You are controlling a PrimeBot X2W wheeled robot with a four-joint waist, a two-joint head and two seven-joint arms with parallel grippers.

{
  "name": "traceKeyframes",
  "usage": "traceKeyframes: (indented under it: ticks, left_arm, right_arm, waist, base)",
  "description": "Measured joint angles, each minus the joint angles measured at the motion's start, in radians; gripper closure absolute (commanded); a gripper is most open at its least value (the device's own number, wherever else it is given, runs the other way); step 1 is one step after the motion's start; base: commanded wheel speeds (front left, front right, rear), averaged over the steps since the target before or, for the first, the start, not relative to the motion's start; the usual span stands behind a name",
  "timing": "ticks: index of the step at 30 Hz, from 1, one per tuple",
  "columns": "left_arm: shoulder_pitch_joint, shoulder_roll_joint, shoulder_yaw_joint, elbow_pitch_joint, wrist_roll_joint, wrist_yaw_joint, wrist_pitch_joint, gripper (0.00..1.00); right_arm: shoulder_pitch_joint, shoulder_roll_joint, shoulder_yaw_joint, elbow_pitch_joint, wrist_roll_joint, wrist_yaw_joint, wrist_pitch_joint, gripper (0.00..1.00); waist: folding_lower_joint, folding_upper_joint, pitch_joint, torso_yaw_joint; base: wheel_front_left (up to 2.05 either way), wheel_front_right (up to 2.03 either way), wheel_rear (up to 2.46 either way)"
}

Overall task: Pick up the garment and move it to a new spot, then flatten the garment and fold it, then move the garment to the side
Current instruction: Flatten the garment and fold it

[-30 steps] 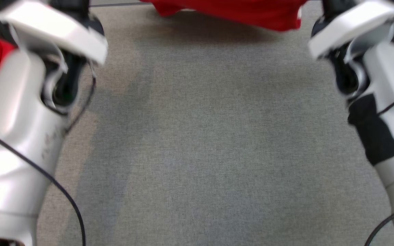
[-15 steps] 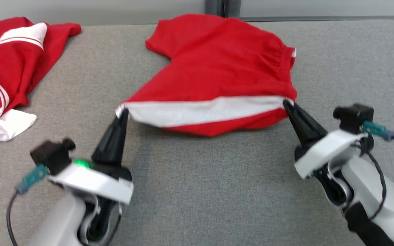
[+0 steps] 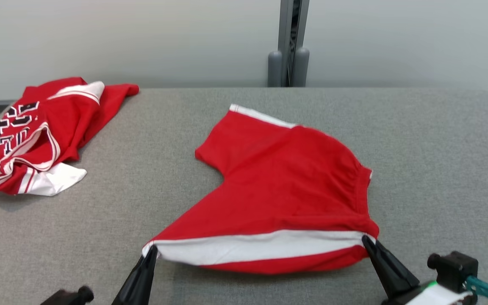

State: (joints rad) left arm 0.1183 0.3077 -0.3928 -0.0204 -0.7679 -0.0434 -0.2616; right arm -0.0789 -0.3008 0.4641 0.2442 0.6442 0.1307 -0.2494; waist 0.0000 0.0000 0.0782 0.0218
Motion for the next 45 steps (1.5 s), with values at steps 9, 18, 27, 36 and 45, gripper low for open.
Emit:
traceKeyframes:
  ticks: [9, 18, 27, 36, 45]
  left_arm:
    - [0.186, 0.032, 0.078, -0.104, -0.011, -0.028, 0.000, 1.00]
    - [0.226, 0.063, 0.099, -0.136, -0.039, -0.044, 0.000, 1.00]
    - [-0.013, 0.069, 0.072, -0.024, -0.039, -0.067, 0.044, 1.00]
    - [-0.413, 0.088, 0.007, 0.191, -0.021, -0.080, 0.113, 1.00]
    - [-0.699, 0.105, -0.089, 0.395, -0.025, -0.085, 0.174, 1.00]
  right_arm:
    - [0.244, -0.008, -0.081, -0.274, -0.049, 0.000, 0.146, 1.00]
    - [0.316, 0.014, -0.094, -0.382, -0.067, 0.000, 0.237, 1.00]
    - [0.225, 0.062, -0.107, -0.311, -0.051, 0.000, 0.210, 1.00]
    - [0.046, 0.161, -0.109, -0.149, -0.033, 0.000, 0.115, 1.00]
    - [-0.136, 0.233, -0.091, 0.011, -0.010, 0.000, 0.031, 1.00]
  waist:
    - [0.0000, 0.0000, -0.054, -0.034]
    - [0.0000, 0.0000, -0.032, -0.064]
    - [0.0000, 0.0000, -0.004, -0.077]
    - [0.0000, 0.0000, 0.106, -0.123]
    - [0.0001, 0.0000, 0.246, -0.200]
  base:
    - [0.00, 0.00, 0.00]
    - [0.00, 0.00, 0.00]
    - [0.00, 0.00, 0.00]
    - [0.00, 0.00, 0.00]
    - [0.00, 0.00, 0.00]
